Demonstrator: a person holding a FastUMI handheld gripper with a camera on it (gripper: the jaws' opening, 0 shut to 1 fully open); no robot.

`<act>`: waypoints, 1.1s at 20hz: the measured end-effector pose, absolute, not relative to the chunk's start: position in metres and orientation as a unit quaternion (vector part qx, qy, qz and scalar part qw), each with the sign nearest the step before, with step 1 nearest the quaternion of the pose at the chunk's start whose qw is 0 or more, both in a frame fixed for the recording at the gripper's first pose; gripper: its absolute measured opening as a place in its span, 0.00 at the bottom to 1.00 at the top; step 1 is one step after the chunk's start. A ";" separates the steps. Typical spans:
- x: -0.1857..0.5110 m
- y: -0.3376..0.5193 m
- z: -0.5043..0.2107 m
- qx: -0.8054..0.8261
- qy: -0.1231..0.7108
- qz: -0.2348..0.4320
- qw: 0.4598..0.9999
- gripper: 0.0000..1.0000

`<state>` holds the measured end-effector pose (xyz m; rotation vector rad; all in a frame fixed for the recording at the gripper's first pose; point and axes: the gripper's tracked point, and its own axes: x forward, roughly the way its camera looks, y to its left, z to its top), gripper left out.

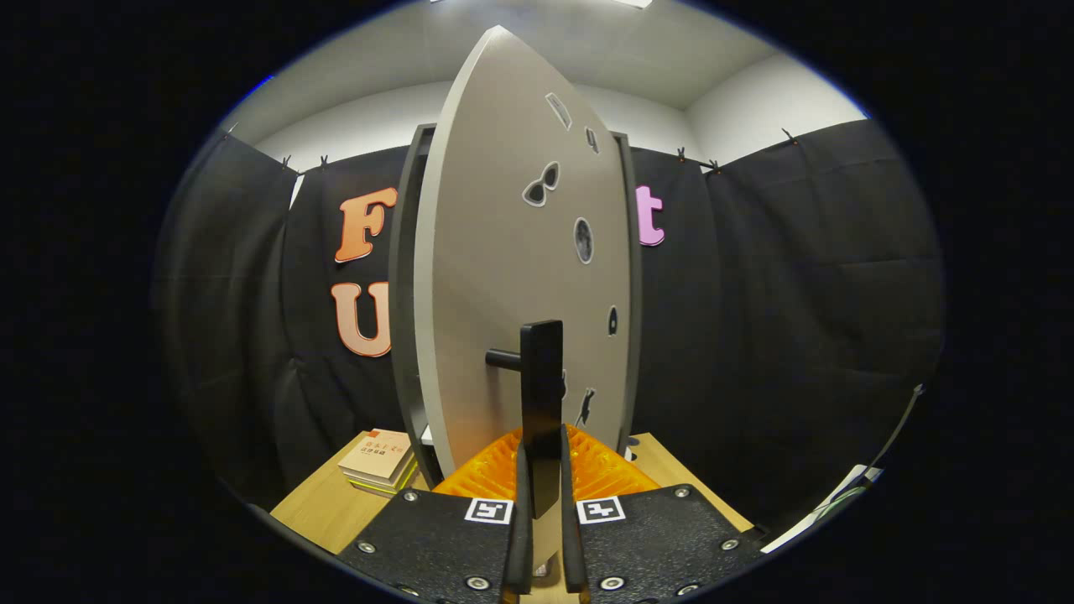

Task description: Open the shoe cabinet door, grab the shoes and put them into the shoe cabinet, then close the shoe cabinet door.

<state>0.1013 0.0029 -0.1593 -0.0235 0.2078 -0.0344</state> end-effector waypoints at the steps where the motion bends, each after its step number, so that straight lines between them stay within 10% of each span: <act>1: 0.100 -0.008 -0.161 -0.012 0.102 -0.021 0.994 0.14; 22: 0.094 -0.191 -0.158 0.015 0.100 0.011 0.995 0.05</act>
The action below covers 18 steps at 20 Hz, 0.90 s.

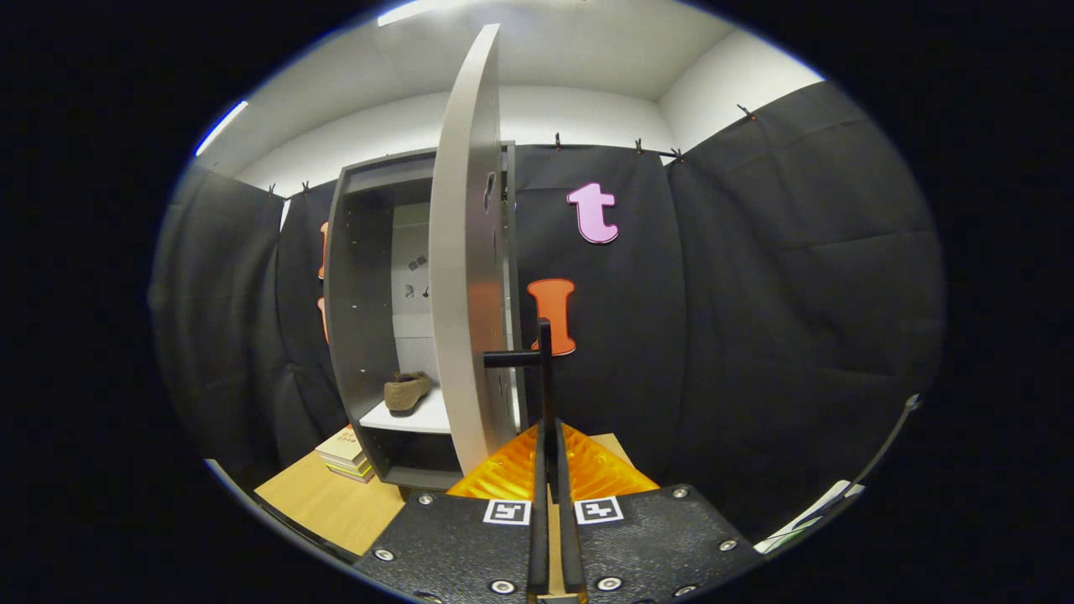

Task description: Open the shoe cabinet door, grab the shoes and put them into the shoe cabinet, then close the shoe cabinet door.

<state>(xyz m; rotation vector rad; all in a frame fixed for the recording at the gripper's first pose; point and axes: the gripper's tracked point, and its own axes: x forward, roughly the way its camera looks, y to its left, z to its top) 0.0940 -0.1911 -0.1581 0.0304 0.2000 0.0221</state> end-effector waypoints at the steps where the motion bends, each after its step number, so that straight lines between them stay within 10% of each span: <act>1: 0.092 -0.196 -0.155 0.020 0.097 0.016 0.995 0.05; 18: 0.045 -0.144 -0.142 -0.007 0.076 0.010 0.997 0.05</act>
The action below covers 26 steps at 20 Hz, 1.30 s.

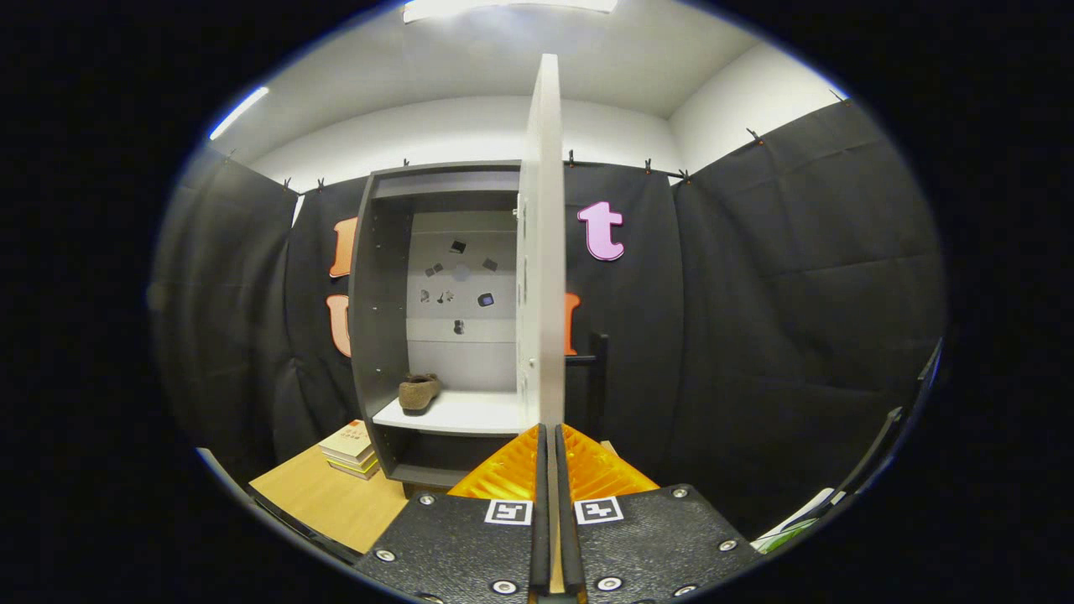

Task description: Open the shoe cabinet door, grab the shoes and put them into the shoe cabinet, then close the shoe cabinet door.

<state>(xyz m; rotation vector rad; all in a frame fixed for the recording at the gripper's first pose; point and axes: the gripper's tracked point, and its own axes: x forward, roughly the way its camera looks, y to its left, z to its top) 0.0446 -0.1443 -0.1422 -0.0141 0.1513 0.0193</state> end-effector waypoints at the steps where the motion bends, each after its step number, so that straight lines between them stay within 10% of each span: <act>1: 0.042 -0.136 -0.142 -0.008 0.075 0.009 0.997 0.05; 7: 0.032 -0.064 -0.165 0.032 0.089 0.011 0.996 0.10; 16: 0.030 0.013 -0.226 0.028 0.131 0.016 0.991 0.52; 26: 0.053 0.060 -0.344 0.027 0.149 0.072 0.986 0.56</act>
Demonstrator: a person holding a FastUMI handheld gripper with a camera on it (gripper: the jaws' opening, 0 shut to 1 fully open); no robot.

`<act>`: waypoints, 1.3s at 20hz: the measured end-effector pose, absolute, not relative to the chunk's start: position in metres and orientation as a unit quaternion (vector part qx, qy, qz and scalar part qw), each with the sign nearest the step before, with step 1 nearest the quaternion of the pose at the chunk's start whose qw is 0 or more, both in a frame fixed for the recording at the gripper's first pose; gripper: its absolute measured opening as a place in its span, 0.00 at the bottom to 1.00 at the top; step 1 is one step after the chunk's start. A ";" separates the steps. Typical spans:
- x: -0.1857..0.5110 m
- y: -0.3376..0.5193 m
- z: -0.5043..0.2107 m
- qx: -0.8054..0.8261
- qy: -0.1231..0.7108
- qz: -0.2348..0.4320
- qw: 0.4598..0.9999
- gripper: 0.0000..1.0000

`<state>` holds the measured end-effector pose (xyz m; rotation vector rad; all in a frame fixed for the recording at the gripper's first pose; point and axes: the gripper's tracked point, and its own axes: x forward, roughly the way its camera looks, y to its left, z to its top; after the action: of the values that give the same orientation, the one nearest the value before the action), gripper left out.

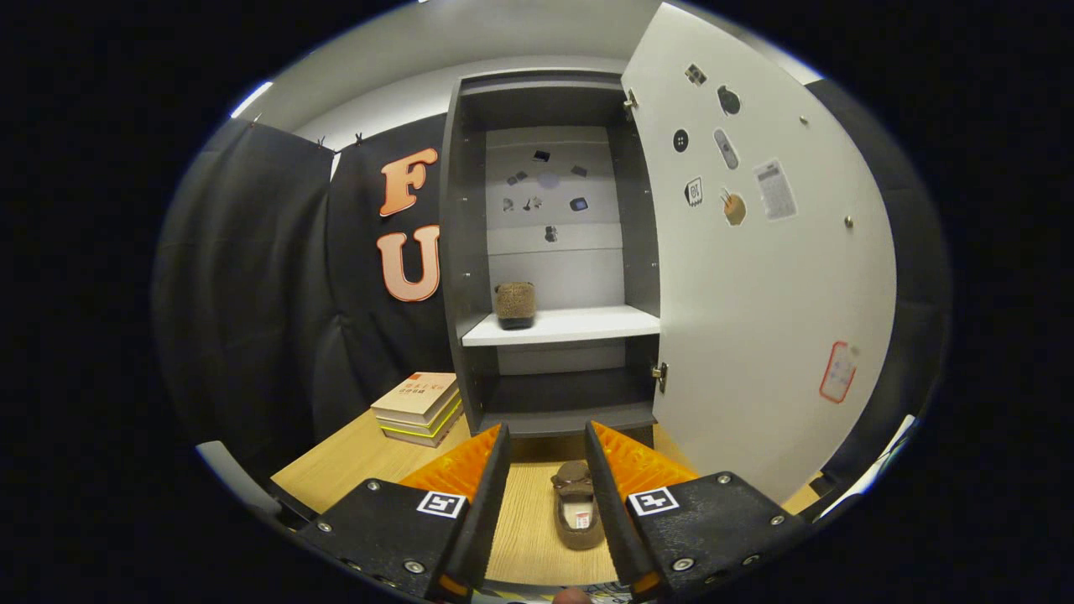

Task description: Open the shoe cabinet door, grab the shoes and put them into the shoe cabinet, then close the shoe cabinet door.

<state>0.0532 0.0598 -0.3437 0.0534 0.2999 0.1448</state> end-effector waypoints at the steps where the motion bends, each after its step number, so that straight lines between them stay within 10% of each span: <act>1: 0.054 0.060 -0.354 0.025 0.146 0.076 0.986 0.56; 26: 0.130 0.078 -0.624 0.019 0.318 0.072 0.945 0.57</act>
<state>0.1299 0.0784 -0.6238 0.0385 0.6487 0.1461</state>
